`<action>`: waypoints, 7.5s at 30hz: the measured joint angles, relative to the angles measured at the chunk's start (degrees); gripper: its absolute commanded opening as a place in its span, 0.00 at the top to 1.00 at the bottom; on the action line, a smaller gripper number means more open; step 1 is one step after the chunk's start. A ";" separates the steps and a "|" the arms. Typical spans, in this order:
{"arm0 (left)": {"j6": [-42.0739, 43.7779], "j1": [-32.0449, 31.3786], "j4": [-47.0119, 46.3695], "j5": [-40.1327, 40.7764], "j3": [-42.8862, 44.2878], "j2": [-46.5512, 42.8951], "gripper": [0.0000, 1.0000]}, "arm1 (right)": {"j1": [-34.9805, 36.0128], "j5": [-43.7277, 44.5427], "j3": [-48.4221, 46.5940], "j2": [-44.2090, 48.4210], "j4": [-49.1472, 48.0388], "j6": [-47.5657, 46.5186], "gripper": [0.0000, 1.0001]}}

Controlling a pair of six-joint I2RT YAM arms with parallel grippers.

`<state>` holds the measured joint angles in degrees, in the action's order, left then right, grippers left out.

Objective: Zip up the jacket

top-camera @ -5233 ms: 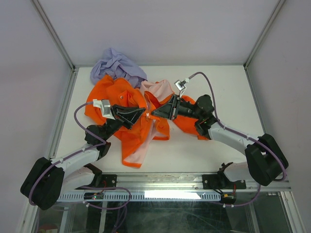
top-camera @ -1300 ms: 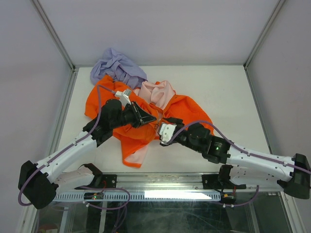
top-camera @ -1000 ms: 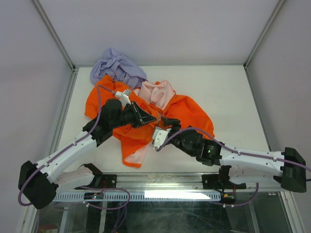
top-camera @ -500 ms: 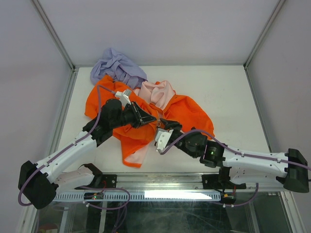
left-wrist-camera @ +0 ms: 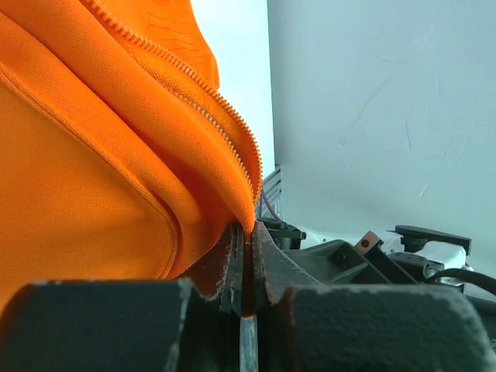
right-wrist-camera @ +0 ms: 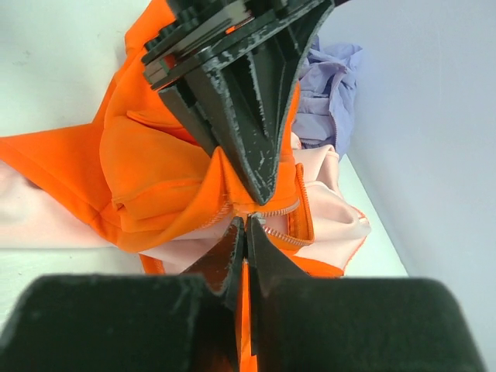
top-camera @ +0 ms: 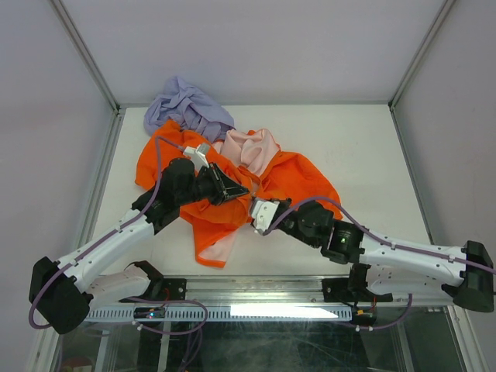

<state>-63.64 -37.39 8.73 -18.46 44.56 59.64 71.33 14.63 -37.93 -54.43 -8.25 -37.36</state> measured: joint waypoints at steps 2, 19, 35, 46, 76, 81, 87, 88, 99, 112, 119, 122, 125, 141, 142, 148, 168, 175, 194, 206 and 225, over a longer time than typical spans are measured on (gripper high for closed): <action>0.20 0.02 0.00 -0.02 0.00 -0.09 1.00 | -0.92 -1.38 -1.14 0.20 1.42 1.46 1.00; 6.49 -0.04 2.40 -3.69 -0.02 -2.08 1.00 | -14.88 -16.09 -11.76 -6.67 10.86 13.84 1.00; 18.25 -0.17 20.85 -5.55 -1.57 -6.21 0.98 | -25.77 -20.55 -26.01 -24.17 18.93 19.98 1.00; 16.41 -0.87 26.80 0.72 -3.23 -9.46 0.46 | -26.27 -32.44 -27.30 -25.86 19.45 25.99 1.00; 10.93 -2.43 3.28 6.47 -5.66 16.06 0.87 | -31.17 -41.88 -32.26 -39.04 29.40 48.13 0.58; 15.41 -2.40 1.33 6.95 -7.50 14.78 1.00 | -31.17 -45.68 -32.06 -41.88 29.51 49.48 0.53; 24.74 -2.43 0.46 6.99 -9.51 6.60 1.00 | -31.47 -50.10 -29.68 -41.97 26.40 51.10 0.52; 26.53 -2.43 0.44 6.97 -9.73 5.05 1.00 | -31.67 -50.93 -29.16 -41.97 25.68 51.47 0.52; 39.98 -2.43 2.25 4.57 -10.64 -2.10 1.00 | -33.38 -62.73 -24.76 -41.99 14.12 56.30 0.43; 48.00 -2.40 5.27 1.29 -8.28 -2.71 1.00 | -33.90 -77.70 -20.06 -44.11 -1.75 62.27 0.53; 49.72 -2.40 6.58 0.96 -6.64 -2.71 1.00 | -33.97 -82.14 -19.93 -44.11 -6.21 64.30 0.57; 49.70 -2.40 6.71 0.90 -6.43 -2.64 1.00 | -34.27 -81.50 -19.45 -43.65 -6.12 64.11 0.52; 49.68 -2.40 6.71 0.76 -6.32 -2.45 1.00 | -35.30 -78.82 -16.98 -40.04 -4.98 63.14 0.51; 42.99 0.76 10.62 -6.19 -0.66 2.69 1.00 | -24.70 -46.38 2.64 -9.25 -4.55 35.85 0.71; 42.86 0.83 10.91 -6.82 -0.37 2.93 1.00 | -23.61 -45.11 4.09 -8.74 -5.51 34.45 0.72; 42.62 1.49 11.96 -10.69 1.57 3.06 1.00 | -20.70 -38.03 6.88 -9.42 -9.73 29.46 0.70; 43.15 1.51 14.56 -15.39 3.93 4.52 1.00 | -17.31 -33.00 7.74 -12.76 -17.99 25.83 0.65; 43.04 1.88 14.60 -16.06 4.22 5.01 1.00 | -16.57 -31.28 7.74 -12.63 -17.88 24.85 0.79; 43.06 1.86 16.98 -15.89 5.33 5.01 1.00 | -16.33 -27.67 7.72 -9.18 -18.58 22.71 0.84; 43.76 1.86 18.64 -16.28 5.35 5.01 1.00 | -16.61 -31.61 7.15 -11.89 -17.40 22.58 0.68; 55.43 1.84 27.56 -19.06 7.50 5.01 1.00 | -17.62 -41.42 -2.38 -17.29 -4.13 18.36 0.60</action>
<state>-8.21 -35.55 36.29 -37.52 52.05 64.64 53.71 -26.79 -40.32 -71.72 -12.38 -19.00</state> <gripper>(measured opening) 0.033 0.402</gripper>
